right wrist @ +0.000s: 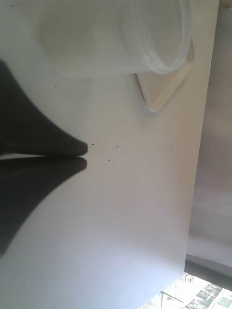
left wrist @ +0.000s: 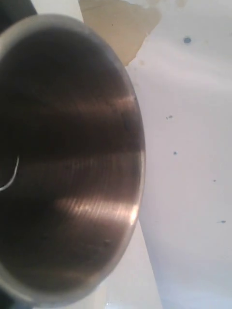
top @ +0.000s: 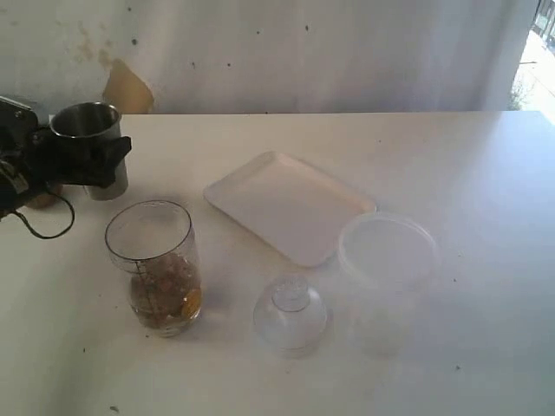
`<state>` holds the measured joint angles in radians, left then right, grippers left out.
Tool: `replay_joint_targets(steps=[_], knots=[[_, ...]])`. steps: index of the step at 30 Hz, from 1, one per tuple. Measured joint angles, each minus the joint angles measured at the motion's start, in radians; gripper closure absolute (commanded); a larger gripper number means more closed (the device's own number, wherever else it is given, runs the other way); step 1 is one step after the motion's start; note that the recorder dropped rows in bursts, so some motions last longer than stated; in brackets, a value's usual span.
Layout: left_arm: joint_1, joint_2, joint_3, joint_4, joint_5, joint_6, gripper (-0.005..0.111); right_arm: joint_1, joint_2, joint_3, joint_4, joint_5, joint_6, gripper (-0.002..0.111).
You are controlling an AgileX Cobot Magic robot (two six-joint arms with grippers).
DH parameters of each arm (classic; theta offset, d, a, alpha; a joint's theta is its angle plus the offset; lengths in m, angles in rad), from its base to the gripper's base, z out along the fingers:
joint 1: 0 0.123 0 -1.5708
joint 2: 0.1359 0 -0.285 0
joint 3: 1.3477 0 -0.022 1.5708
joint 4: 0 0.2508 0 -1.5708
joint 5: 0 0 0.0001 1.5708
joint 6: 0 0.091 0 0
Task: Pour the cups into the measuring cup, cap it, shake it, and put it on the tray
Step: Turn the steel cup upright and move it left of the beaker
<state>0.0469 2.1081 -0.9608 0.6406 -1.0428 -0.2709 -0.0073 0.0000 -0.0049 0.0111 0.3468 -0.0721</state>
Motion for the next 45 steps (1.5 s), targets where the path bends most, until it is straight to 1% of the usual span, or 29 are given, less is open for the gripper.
replay_joint_targets(steps=[3, 9, 18, 20, 22, 25, 29, 30, 31, 45], knots=[[0.000, 0.056, -0.031, 0.000, -0.035, 0.023, 0.107, 0.000, 0.000, 0.000, 0.000, 0.000, 0.000, 0.108], [0.000, 0.125, -0.079, -0.002, -0.043, 0.041, 0.107, 0.000, 0.000, 0.000, 0.000, 0.000, 0.000, 0.108], [0.000, 0.153, -0.106, -0.008, -0.043, 0.042, 0.106, 0.000, 0.000, 0.000, 0.000, 0.000, 0.000, 0.108], [0.000, 0.153, -0.106, -0.008, -0.043, 0.042, 0.100, 0.000, 0.000, 0.000, 0.000, 0.000, 0.000, 0.108], [0.000, 0.153, -0.106, -0.010, -0.043, 0.035, 0.088, 0.000, 0.000, 0.000, 0.000, 0.000, 0.000, 0.108], [0.000, 0.153, -0.106, -0.010, -0.043, 0.008, 0.062, 0.000, 0.000, 0.000, 0.000, 0.000, 0.000, 0.108], [0.000, 0.153, -0.106, -0.010, -0.043, -0.014, 0.016, 0.000, 0.000, 0.000, 0.000, 0.000, 0.000, 0.108], [0.000, 0.153, -0.106, -0.010, -0.043, -0.016, 0.006, 0.000, 0.000, 0.000, 0.000, 0.000, 0.000, 0.108], [0.000, 0.153, -0.106, -0.010, -0.048, -0.016, 0.001, 0.000, 0.000, 0.000, 0.000, 0.000, 0.000, 0.108], [0.000, 0.149, -0.114, -0.018, -0.048, -0.055, 0.002, 0.000, 0.000, 0.000, 0.000, 0.000, 0.000, 0.108]])
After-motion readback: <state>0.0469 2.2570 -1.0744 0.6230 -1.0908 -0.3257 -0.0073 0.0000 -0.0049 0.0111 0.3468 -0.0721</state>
